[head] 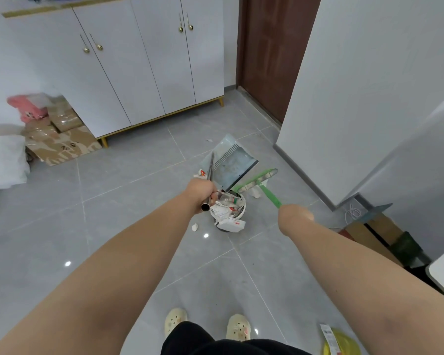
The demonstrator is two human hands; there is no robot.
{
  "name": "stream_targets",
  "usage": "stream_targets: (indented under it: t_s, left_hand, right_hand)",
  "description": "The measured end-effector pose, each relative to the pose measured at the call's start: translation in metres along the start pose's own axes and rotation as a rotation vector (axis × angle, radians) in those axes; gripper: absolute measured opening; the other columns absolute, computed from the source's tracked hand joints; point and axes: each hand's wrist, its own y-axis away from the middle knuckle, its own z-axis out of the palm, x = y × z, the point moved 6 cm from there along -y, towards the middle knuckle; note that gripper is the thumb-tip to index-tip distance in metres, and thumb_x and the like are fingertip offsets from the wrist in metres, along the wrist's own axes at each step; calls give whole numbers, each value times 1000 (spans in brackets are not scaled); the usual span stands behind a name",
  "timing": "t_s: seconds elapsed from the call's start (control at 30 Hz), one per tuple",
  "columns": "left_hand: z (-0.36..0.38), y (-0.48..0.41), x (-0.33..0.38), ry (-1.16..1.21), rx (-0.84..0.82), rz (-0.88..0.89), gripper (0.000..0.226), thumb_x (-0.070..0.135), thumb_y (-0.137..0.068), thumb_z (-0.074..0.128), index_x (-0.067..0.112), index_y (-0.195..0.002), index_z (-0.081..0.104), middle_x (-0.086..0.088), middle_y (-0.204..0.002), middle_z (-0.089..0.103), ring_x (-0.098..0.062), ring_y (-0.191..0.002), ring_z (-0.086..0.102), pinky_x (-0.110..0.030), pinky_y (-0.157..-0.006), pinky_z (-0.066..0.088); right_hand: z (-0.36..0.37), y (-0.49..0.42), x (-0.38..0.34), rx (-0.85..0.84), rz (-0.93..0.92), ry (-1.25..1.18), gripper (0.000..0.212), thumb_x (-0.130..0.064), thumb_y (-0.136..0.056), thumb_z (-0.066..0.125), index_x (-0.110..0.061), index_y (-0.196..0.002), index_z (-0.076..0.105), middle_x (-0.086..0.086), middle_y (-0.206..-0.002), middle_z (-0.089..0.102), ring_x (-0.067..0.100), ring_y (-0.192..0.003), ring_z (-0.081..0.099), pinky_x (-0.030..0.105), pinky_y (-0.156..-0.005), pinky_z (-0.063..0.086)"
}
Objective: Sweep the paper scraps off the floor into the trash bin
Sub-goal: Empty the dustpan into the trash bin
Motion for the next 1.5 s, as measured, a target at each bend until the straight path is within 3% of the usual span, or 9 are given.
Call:
stream_targets:
  t_s: [0.23,0.53,0.7,1.03,1.23,1.3,1.4,1.5]
  left_hand:
    - [-19,5,21,-155,50,75,25,-12,-90,37,7,-73,39,-7,-66,37,-6,-26,35,-11,-35,29]
    - [-46,11,35,374,17,58,23,-8,-95,26,6,-80,38,-3,-67,30,-5,-24,33,-10,-28,27]
    - [-84,21,29,527,47,70,24,-7,-94,24,8,-80,36,-3,-67,28,-6,-23,33,-10,-28,28]
    - [-169,37,-57,487,223,-30,30,-12,-91,24,7,-72,35,-5,-66,32,-9,-28,34,-8,-32,29]
    - [-159,37,-109,474,256,-130,33,-12,-91,23,9,-69,35,-5,-67,31,-12,-53,29,-10,-32,30]
    - [-148,37,-123,464,243,-155,36,-13,-91,23,11,-66,33,-5,-60,31,-12,-49,30,-12,-37,29]
    - [-133,39,-137,500,220,-176,38,-14,-90,22,10,-62,30,-3,-38,34,-8,-27,34,-11,-31,28]
    - [-119,43,-142,582,203,-207,36,-12,-91,21,9,-62,28,-5,-54,29,-9,-27,32,-10,-30,29]
  right_hand:
    - [-6,3,-7,38,10,-38,37,-8,-95,45,-11,-131,51,3,-127,56,23,-120,54,31,-93,46]
    - [-2,13,-7,48,72,-109,37,-7,-95,44,-8,-131,51,7,-127,56,25,-119,54,32,-93,46]
    - [15,28,-9,15,125,-93,39,-7,-95,42,-7,-133,50,9,-132,53,27,-124,50,34,-97,44]
    - [78,69,-40,-131,82,-56,38,-9,-96,40,-6,-133,49,10,-136,49,26,-125,50,34,-98,43]
    - [111,72,-47,-201,72,-9,42,-7,-97,38,-4,-138,43,10,-138,48,27,-128,48,35,-102,41]
    - [115,70,-49,-196,65,2,41,-7,-97,38,-4,-137,43,10,-138,48,26,-127,48,35,-101,41]
    - [123,67,-47,-201,49,-5,39,-8,-96,42,-5,-134,47,10,-133,53,26,-123,53,33,-98,45]
    - [123,69,-41,-189,36,-17,37,-9,-95,44,-5,-132,48,10,-130,54,26,-121,54,32,-96,46]
